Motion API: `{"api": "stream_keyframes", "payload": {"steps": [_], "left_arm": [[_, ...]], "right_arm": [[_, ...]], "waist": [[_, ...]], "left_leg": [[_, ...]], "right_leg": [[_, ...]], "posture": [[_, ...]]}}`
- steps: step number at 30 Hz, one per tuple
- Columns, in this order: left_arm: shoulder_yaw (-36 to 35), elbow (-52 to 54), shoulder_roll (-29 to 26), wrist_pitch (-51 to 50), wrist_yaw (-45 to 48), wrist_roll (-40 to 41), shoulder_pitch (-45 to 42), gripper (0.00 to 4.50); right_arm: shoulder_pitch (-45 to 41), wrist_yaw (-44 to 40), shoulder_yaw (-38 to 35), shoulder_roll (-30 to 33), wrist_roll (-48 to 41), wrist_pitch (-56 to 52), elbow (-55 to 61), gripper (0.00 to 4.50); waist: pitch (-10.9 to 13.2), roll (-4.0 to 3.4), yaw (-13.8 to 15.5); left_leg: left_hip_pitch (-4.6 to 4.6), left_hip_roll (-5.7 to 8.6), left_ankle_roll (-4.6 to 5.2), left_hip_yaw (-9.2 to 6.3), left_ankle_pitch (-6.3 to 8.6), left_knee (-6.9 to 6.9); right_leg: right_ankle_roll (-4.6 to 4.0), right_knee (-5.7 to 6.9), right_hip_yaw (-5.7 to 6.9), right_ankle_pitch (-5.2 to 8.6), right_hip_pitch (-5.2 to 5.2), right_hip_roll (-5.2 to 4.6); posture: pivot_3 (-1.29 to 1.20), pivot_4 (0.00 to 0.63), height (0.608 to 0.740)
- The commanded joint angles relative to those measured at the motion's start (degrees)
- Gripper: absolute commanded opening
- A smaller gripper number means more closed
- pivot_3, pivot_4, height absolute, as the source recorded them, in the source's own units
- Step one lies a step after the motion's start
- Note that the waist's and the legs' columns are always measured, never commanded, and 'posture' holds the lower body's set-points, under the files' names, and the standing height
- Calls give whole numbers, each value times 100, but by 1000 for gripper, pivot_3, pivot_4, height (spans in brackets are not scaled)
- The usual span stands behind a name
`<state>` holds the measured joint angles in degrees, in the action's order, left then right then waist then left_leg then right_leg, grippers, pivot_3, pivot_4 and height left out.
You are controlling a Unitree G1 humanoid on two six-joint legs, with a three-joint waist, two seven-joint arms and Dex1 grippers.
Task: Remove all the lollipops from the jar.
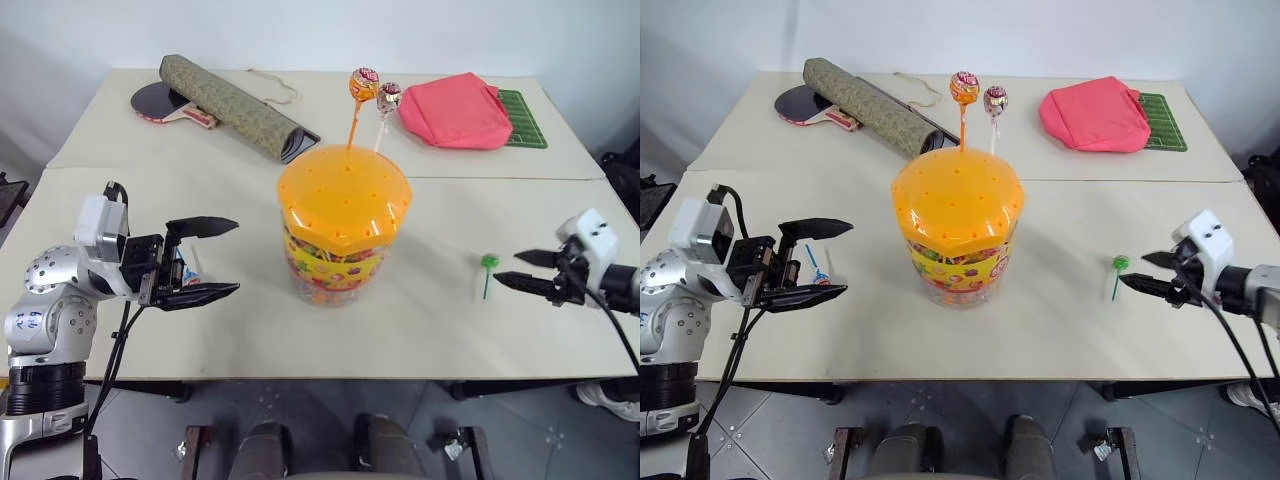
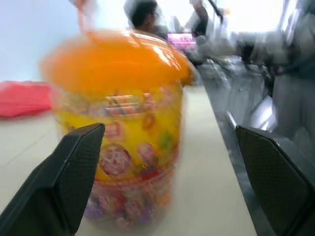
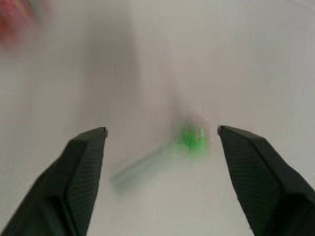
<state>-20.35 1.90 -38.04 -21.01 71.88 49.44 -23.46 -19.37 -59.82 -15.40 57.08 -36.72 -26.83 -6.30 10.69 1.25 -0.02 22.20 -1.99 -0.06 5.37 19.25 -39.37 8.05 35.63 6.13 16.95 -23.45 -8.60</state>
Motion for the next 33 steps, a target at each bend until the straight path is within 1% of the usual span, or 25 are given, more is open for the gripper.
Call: {"api": "stream_keyframes", "payload": {"steps": [1,3,5,9,12,15,19,22,25,26,27,31,33], "left_arm": [[-426,208,77,-410,-676,644,-242,4500],[-512,33,108,-627,-1018,750,-388,4500],[-529,-70,125,-696,-1182,742,-497,4500],[-398,26,82,-847,-1121,724,-552,4500],[-388,114,75,-924,-1114,740,-513,4500],[-415,183,94,-937,-1148,729,-471,4500],[-438,290,70,-899,-1111,680,-370,4500],[-505,376,75,-878,-1171,714,-302,4500],[-529,437,90,-864,-1214,735,-267,4500],[-531,451,91,-864,-1214,737,-260,4500],[-533,456,95,-866,-1217,740,-261,4500],[-531,431,111,-848,-1198,743,-284,4500],[-502,412,119,-815,-1145,720,-297,4500]], "right_arm": [[-702,-103,-508,-348,-816,-12,551,3586],[-1446,263,-165,-774,-1107,-476,831,3586],[-1849,432,74,-1043,-1097,-673,913,3586],[-2975,1134,625,-1804,-874,-1227,510,3586],[-3327,1121,919,-2014,-724,-1469,395,3586],[-3703,1374,1071,-2311,-566,-1649,105,3586],[-3740,1054,1078,-2372,-586,-1704,101,3586],[-3741,977,1051,-2399,-541,-1672,57,3022],[-3768,904,1028,-2460,-517,-1588,14,2129],[-3776,881,1017,-2487,-504,-1544,-6,1714],[-3783,836,1002,-2516,-501,-1489,-13,1467],[-3748,743,836,-2632,-521,-1206,-18,112],[-3752,818,554,-2736,-633,-1007,-111,44]], "waist": [[0,-2,-4],[0,-2,-32],[0,-2,-39],[0,-2,-21],[0,-2,26],[0,-2,-12],[0,-2,-24],[0,-2,-33],[0,-2,-35],[0,-2,-35],[0,-2,-35],[0,-2,-38],[0,-2,-27]], "left_leg": [[0,1,0,-3,0,0],[-7,-1,-2,-4,1,0],[-8,-3,-4,-7,-1,1],[-3,3,-6,-8,1,4],[4,5,-6,-20,1,4],[8,7,-5,-22,2,7],[6,7,-6,-20,1,13],[6,7,-6,-18,1,14],[5,6,-6,-18,1,13],[5,6,-6,-16,1,13],[5,6,-6,-17,1,14],[5,6,-6,-16,1,14],[6,7,-6,-16,1,14]], "right_leg": [[0,3,-1,0,1,0],[0,14,0,-1,1,0],[-1,17,1,0,1,4],[-1,19,5,-1,-3,0],[-1,22,13,-1,-8,0],[-1,21,19,-1,-8,-1],[-1,21,19,-1,-10,-1],[-1,20,18,-1,-9,-1],[-1,20,18,-1,-10,-1],[-1,20,17,-1,-10,-1],[-1,20,17,-1,-10,-1],[-1,20,17,-1,-10,-1],[-1,20,17,-1,-11,-1]], "posture": [[0,150,740],[0,150,740],[0,150,740],[0,150,740],[0,150,740],[0,150,740],[0,150,740],[0,150,740],[0,150,740],[0,150,740],[0,150,740],[0,150,740],[0,150,740]]}}
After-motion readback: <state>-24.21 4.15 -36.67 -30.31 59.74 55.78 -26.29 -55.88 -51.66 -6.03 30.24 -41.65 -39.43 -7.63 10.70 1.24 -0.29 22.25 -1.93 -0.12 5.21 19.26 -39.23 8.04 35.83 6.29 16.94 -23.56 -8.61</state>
